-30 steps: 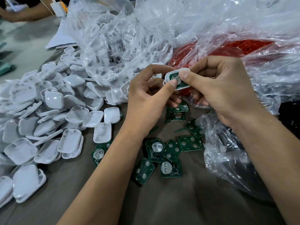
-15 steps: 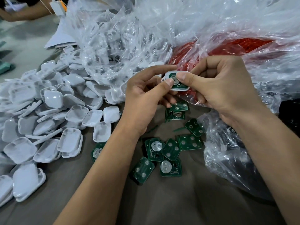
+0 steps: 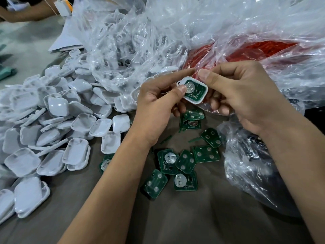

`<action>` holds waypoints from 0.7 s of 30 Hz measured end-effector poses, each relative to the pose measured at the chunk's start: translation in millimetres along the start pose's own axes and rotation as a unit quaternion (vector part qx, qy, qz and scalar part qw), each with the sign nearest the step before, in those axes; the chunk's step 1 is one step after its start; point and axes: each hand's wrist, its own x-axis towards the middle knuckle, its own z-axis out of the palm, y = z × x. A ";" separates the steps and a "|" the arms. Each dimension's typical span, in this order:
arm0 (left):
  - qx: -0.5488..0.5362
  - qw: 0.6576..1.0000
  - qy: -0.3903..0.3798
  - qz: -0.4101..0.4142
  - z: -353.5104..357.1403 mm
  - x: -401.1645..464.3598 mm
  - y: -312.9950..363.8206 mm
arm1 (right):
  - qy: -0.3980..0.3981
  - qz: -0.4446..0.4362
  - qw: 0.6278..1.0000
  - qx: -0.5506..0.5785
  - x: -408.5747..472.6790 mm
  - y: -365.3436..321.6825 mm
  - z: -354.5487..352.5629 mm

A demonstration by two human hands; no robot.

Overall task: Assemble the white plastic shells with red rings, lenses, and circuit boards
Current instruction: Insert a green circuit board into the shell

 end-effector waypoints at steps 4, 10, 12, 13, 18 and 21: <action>0.015 1.000 0.009 0.011 -1.8 0.2 -0.2 | -0.012 -0.004 1.000 -0.015 -1.5 -0.5 -1.3; 0.018 0.996 0.092 -0.006 3.7 1.6 -2.2 | 0.031 -0.050 0.997 -0.051 -3.0 4.5 4.1; -0.002 0.996 0.090 -0.008 5.4 0.2 -1.9 | 0.048 -0.072 0.993 -0.076 -4.0 6.0 6.4; -0.006 0.996 0.086 -0.008 6.0 -0.4 -1.7 | 0.054 -0.080 0.992 -0.082 -4.0 6.7 7.1; 0.007 0.997 0.075 -0.006 8.2 -1.9 0.6 | 0.048 -0.081 0.991 -0.095 -3.6 7.7 7.9; -0.007 0.996 0.081 -0.019 8.4 -2.1 0.9 | 0.056 -0.103 0.984 -0.135 -3.5 6.5 8.2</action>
